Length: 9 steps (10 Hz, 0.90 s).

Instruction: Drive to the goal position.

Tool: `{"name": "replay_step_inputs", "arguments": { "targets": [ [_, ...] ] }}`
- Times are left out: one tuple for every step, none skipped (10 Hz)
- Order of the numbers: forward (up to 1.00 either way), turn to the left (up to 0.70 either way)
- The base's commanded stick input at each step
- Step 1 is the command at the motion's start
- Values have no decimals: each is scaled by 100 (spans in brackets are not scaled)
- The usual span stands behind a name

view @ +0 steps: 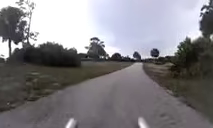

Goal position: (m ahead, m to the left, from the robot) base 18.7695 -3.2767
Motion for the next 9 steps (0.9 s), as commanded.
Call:
{"name": "replay_step_inputs", "arguments": {
  "targets": [
    [100, -40],
    [100, -40],
    [100, -25],
    [100, 0],
    [100, 0],
    [100, 0],
    [100, 0],
    [100, 0],
    [100, 0]
  ]
}}
